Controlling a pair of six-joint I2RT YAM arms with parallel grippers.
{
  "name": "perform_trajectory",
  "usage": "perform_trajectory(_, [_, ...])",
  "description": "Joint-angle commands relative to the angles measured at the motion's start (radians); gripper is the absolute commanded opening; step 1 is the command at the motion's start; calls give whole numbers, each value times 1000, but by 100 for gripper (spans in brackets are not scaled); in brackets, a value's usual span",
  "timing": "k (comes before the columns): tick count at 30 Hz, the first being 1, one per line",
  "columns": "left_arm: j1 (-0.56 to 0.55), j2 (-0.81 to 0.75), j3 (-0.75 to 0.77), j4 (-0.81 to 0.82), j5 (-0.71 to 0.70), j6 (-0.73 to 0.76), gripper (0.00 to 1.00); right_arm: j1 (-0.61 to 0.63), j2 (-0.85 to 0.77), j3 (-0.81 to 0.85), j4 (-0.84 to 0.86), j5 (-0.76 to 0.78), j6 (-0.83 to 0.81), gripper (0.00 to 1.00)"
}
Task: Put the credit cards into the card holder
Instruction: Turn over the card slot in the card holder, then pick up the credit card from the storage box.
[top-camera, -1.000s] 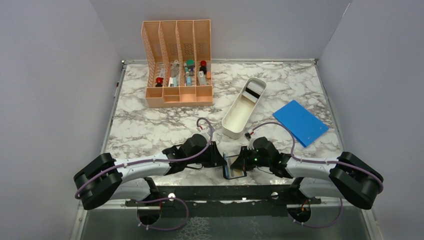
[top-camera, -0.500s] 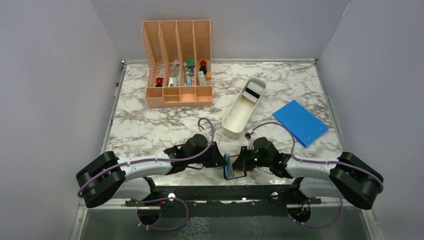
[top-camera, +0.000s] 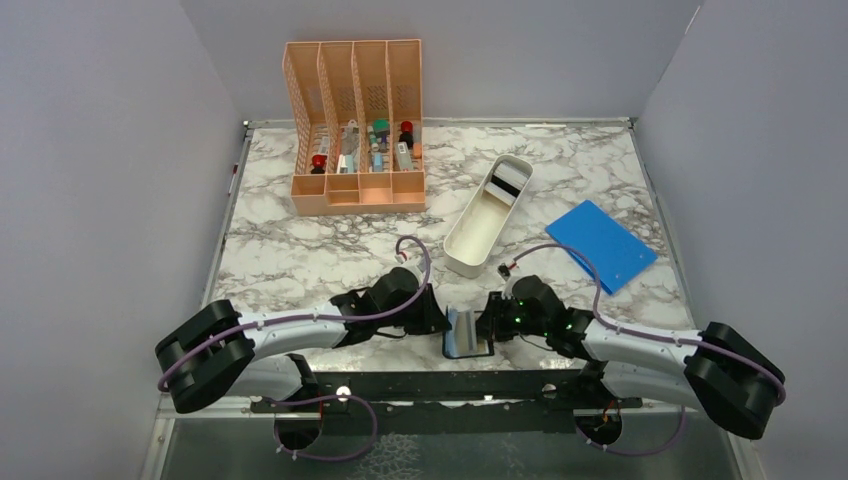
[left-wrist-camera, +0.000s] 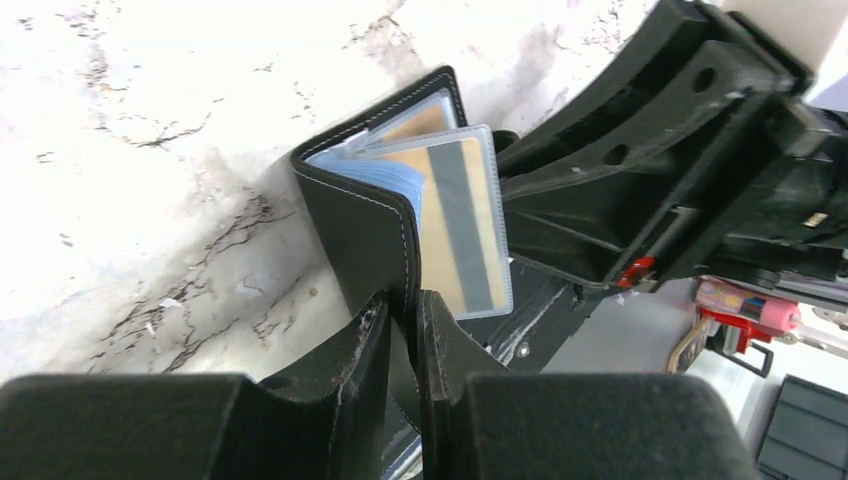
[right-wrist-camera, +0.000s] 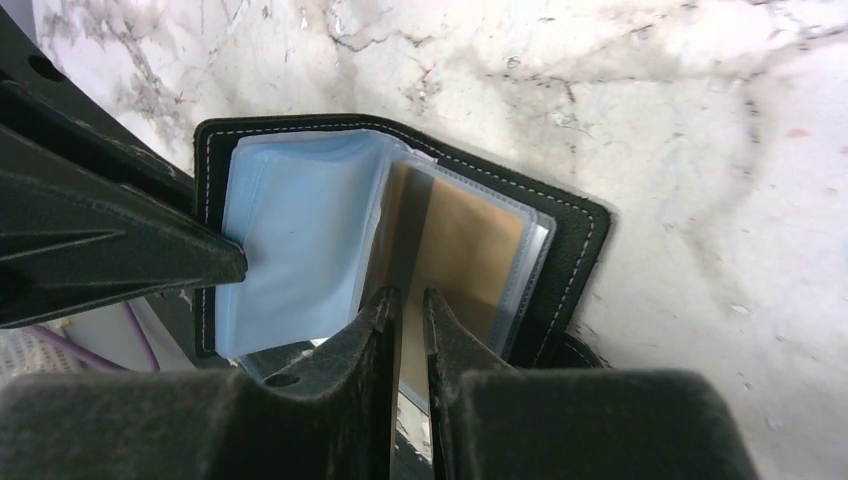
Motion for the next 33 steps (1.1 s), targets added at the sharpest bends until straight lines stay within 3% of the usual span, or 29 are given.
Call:
perform_trajectory(1, [4,-5,22,-95,-73,31,18,6,-76,43,-154,106,-21,21])
perform_trajectory(11, [4,-42,44,-193,-139,56,18,6,-173,180,-432,262,-58,29])
perform_trajectory(22, [5,-75,1,-116,-97,44,22,6,-176,296,-484,361,-134,36])
perform_trajectory(29, [7,-54,-11,-80,-76,43,26,6,-55,501,-461,508,-349,50])
perform_trajectory(33, [7,-45,-16,-59,-66,44,28,4,52,615,-419,598,-506,53])
